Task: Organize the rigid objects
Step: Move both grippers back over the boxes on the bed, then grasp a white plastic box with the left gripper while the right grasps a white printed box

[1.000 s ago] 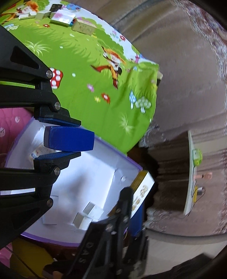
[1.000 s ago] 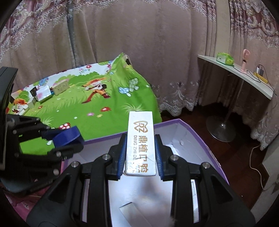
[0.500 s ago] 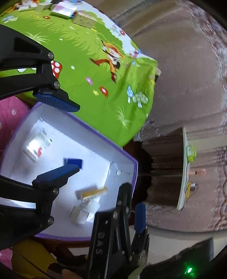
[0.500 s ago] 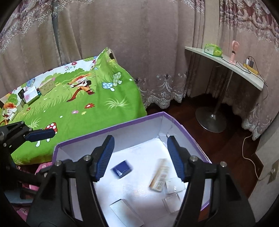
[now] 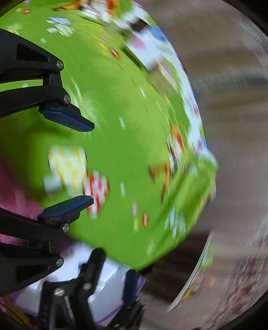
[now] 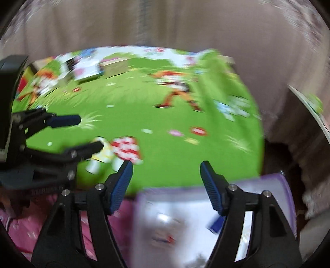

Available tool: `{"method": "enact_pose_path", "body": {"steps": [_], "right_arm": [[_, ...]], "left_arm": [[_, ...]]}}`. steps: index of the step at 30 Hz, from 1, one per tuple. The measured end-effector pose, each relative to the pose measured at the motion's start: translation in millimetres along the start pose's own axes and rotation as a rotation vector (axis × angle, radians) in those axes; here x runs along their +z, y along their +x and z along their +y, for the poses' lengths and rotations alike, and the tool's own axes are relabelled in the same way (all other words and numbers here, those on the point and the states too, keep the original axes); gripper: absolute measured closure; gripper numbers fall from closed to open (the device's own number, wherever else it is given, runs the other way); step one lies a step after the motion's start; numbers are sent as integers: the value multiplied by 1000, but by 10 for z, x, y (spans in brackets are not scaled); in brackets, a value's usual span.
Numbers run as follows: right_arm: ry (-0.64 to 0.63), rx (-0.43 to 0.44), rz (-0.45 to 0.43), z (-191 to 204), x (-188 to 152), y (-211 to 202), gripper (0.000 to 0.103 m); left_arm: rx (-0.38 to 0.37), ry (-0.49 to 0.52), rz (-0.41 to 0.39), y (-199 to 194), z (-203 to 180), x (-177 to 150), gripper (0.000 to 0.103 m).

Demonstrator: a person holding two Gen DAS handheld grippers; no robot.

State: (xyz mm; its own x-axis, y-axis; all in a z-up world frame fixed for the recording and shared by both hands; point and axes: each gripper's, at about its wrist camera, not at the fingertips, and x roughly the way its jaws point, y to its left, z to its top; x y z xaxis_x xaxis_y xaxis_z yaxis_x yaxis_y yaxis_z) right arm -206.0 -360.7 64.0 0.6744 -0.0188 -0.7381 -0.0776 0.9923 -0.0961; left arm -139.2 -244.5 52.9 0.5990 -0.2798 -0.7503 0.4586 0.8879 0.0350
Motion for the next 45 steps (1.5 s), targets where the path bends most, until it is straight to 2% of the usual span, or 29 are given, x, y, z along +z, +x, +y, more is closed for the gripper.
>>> {"method": "enact_pose_path", "body": {"steps": [2,3,6,9,12,14,16,20,21,23,26,27,28,29,36,40,42,45], "right_arm": [[-59,43,14,289,153,188,32],[-91,62,15,428,221,276,32],[-188,107,10,848,422,532,32],[-246,160,13,1220,603,786,31],[-268,228,25,1531,792,1054,31],[-259,262,48,1670,874,1207,31],[-235,290,66,1777,934,1335,31],[-185,319,78,1866,1006,1462,28],[-187,318,75,1880,1010,1469,27],[-193,318,71,1891,1012,1478,25],[-205,313,65,1909,1011,1485,20],[-208,311,64,1917,1009,1484,19],[-208,310,65,1927,1012,1487,18],[-206,309,66,1933,1015,1486,18],[-247,344,67,2222,1240,1642,18],[-280,372,62,2597,1537,1861,18],[-280,371,64,2790,1748,2027,18],[-276,368,67,3042,2063,2282,18]], "left_arm": [[61,-48,0,19,365,-87,37],[127,-75,-1,20,652,-167,37],[253,-133,16,30,1281,-334,36],[360,-258,42,27,2127,-467,36],[430,-314,46,82,2807,-431,32],[423,-312,42,151,3112,-359,25],[388,-263,88,340,3403,-229,22],[357,-139,143,631,3594,-49,20],[333,-124,132,670,3622,-4,19],[301,-116,140,781,3672,99,17],[271,-157,130,885,3760,168,17],[251,-212,121,902,3813,157,21],[219,-253,110,887,3839,133,35],[221,-293,106,854,3838,88,35],[375,-333,46,311,3396,-428,37],[390,-424,72,130,3397,-710,37],[366,-486,68,102,3502,-771,38],[387,-478,75,112,3464,-763,38]]}}
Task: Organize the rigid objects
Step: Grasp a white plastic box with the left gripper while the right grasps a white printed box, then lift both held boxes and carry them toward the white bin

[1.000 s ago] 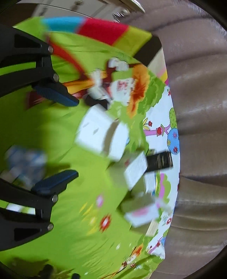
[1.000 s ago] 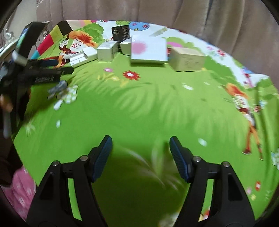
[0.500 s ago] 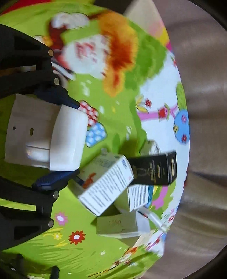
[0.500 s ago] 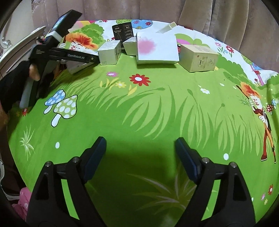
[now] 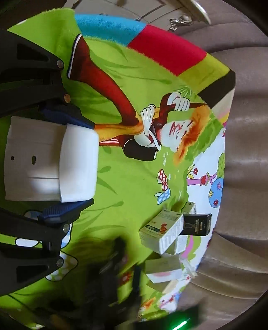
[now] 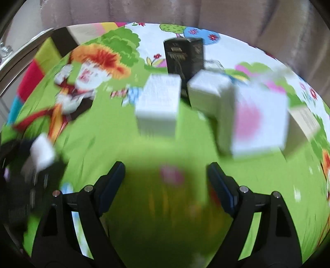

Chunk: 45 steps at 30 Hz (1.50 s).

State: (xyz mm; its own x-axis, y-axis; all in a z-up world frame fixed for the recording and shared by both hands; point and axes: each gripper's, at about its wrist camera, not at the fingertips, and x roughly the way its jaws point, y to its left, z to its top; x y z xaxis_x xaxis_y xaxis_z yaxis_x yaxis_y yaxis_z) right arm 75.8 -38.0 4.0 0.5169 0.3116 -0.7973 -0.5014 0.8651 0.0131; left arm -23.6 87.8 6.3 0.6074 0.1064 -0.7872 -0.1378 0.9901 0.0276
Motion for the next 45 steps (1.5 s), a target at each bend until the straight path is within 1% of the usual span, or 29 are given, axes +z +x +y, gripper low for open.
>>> {"method": "enact_pose_path", "body": {"steps": [2,4,7,8,9,10,13,15,18,24,31,33,34,36,37,39,41,45], "right_arm": [[6,-2,-2,43,193,154,16],[7,-4,3,82,349,285,11],[-4,3,4,111,477,387,11],[-5,2,2,116,492,402,13],[-13,9,-10,125,486,384,34],[-25,13,-31,141,472,340,60],[-35,33,-38,177,354,247,60],[-48,35,-55,204,176,139,60],[-59,39,-56,204,-52,-33,60],[-44,41,-66,184,-491,-365,60],[-80,16,-71,302,-615,-463,60],[-69,24,-69,292,-624,-469,60],[-55,32,-66,278,-645,-488,60],[-45,37,-67,287,-706,-549,60],[-51,39,-71,307,-742,-602,60],[-62,38,-89,345,-768,-717,60],[-72,44,-141,374,-738,-935,60],[-98,55,-243,424,-662,-1367,60]], "left_arm": [[-5,-7,0,-1,7,-6,38],[-16,-16,0,-4,19,1,38],[-10,-11,1,15,23,16,38],[-12,-13,1,25,22,20,38],[-11,-12,0,-9,36,8,38],[-10,-12,0,-14,34,7,38],[-11,-12,0,-3,29,13,38],[-10,-11,0,3,24,13,38],[-10,-11,0,3,23,13,38],[-9,-9,0,1,24,10,37],[-8,-11,-3,1,34,14,38],[10,-17,-3,-26,34,3,38],[21,-28,-7,-71,34,-27,38],[6,-78,-12,-181,52,-104,38],[7,-111,-22,-275,63,-160,38],[28,-140,-54,-474,51,-254,38],[35,-151,-75,-621,44,-296,38],[67,-130,-149,-1003,-4,-293,38]]}}
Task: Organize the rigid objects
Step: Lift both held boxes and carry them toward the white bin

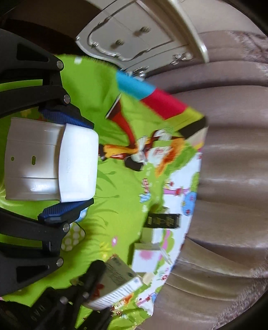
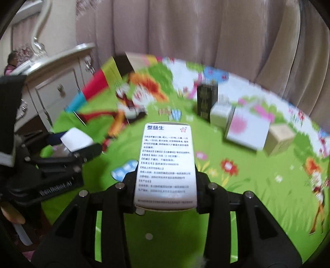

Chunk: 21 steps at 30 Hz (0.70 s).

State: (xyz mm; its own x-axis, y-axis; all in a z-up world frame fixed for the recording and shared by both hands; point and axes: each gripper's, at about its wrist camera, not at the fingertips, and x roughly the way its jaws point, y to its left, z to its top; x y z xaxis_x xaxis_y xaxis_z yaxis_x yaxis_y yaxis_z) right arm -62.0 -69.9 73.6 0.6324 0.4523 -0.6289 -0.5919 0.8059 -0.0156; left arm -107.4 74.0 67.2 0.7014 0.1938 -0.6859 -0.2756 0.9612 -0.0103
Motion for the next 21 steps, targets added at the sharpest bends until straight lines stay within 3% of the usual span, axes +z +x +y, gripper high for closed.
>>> {"method": "enact_pose_path", "body": {"steps": [8,21], "right_arm": [[-8,-32,-108,-54,42,-623,60],[48,-127,-189,-434,-220,-1450,60]], "left_arm": [[-16,36,-121,-583,-224,98,38],[-119,138,-179,-1059,-824,29,38]]}}
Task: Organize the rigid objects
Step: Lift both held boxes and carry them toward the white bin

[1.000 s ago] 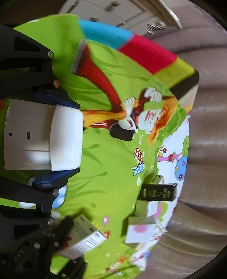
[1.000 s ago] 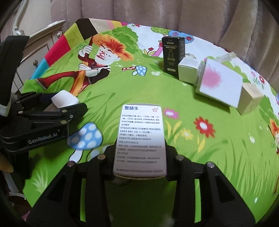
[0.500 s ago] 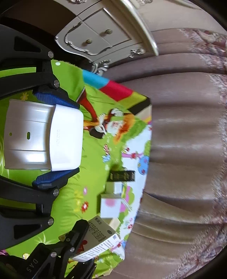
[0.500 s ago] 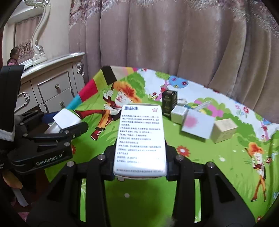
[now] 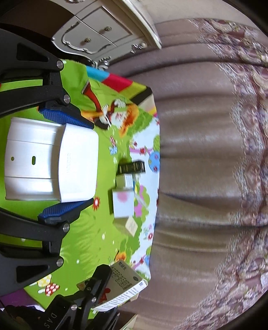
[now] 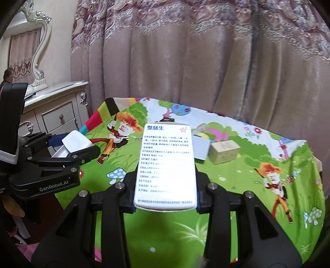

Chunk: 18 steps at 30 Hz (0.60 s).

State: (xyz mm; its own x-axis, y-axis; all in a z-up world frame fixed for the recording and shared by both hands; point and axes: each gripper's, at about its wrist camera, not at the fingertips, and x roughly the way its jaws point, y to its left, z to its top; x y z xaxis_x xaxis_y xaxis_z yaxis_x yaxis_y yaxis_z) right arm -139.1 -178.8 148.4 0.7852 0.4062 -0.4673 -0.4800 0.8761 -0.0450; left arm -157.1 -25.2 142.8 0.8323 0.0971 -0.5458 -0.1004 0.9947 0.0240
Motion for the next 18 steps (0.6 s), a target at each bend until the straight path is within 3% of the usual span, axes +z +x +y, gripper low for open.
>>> {"method": "enact_pose_path", "body": {"steps": [18], "right_arm": [[86,-111,10,-549,-352,-601,60]], "left_arm": [[-132,124,7,-190,-719,-51,38]]}}
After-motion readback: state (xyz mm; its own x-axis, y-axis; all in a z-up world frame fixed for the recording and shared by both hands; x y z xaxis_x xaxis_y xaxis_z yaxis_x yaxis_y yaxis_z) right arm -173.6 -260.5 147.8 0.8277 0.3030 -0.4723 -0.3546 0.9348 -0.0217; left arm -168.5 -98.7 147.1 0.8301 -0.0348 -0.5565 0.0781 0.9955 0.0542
